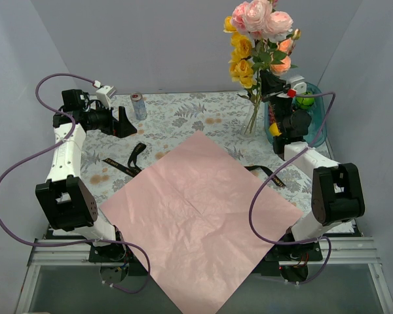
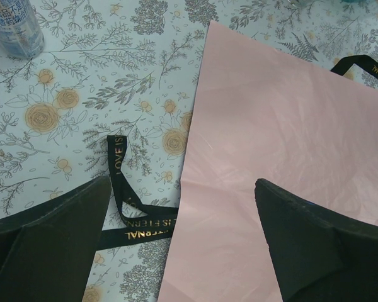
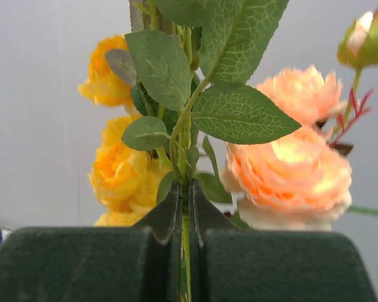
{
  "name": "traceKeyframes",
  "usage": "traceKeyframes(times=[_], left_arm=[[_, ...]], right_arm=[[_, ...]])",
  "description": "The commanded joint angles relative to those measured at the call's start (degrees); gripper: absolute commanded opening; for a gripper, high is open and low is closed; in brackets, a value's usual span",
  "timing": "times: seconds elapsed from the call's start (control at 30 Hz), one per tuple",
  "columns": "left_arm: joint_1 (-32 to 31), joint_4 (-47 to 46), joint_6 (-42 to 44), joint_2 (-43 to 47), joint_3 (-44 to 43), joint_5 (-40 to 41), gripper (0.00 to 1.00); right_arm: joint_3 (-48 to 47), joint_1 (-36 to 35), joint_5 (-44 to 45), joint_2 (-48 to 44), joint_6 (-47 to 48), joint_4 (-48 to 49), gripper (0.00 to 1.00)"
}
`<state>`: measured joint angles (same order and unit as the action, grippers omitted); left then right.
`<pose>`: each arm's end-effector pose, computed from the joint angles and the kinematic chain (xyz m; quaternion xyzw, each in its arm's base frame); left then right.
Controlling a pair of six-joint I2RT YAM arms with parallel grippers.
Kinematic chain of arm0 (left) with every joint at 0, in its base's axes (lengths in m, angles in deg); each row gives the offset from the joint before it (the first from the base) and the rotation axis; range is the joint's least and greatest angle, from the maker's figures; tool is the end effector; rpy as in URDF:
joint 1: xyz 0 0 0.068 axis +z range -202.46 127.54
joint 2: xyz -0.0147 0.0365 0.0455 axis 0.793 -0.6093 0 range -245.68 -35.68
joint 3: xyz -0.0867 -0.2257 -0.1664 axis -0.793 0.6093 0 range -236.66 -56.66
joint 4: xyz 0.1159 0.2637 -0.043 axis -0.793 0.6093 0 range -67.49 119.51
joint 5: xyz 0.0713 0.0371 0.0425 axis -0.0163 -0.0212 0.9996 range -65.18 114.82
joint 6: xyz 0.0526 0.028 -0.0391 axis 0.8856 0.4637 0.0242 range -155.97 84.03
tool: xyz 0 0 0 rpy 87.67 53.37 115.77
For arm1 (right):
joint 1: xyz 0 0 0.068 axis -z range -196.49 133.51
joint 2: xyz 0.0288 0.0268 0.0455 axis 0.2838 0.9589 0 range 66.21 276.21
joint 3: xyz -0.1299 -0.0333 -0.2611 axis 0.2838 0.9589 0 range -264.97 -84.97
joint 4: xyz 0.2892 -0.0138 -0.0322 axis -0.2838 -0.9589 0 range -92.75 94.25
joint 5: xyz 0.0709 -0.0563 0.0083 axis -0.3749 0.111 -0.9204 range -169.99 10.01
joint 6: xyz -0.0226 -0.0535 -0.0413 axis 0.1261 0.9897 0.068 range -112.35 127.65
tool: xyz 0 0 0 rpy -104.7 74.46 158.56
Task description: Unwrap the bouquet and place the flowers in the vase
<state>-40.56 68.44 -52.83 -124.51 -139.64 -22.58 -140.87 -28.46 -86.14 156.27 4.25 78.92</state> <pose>0.3668 0.0331 0.3410 -0.0875 0.8708 -0.3924 0.2830 0.3739 0.0858 0.3790 -0.0799 0.4132 0.1436 0.8957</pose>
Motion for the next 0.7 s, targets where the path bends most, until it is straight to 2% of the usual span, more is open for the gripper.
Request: traceKeyframes(times=[0.0,0.43,0.63,0.67], left_arm=[[0.23,0.91,1.22,2.09,-1.31,-0.94,0.98],[0.58,0.56,0.87,3.32,-1.04,-1.82,0.98],[0.67,0.47,0.78,3.76,-0.95,-2.09,0.98],[0.58,0.73,0.69,3.67,-1.04,-2.35,0.98]], right_arm=[[2.81,0.28,2.99,1.43,-1.61,33.78,0.01],[8.52,-1.83,8.7,0.38,2.26,26.41,0.01],[11.77,-3.32,10.28,-2.52,5.68,22.37,0.05],[12.04,-3.41,11.24,-3.13,5.77,21.57,0.12]])
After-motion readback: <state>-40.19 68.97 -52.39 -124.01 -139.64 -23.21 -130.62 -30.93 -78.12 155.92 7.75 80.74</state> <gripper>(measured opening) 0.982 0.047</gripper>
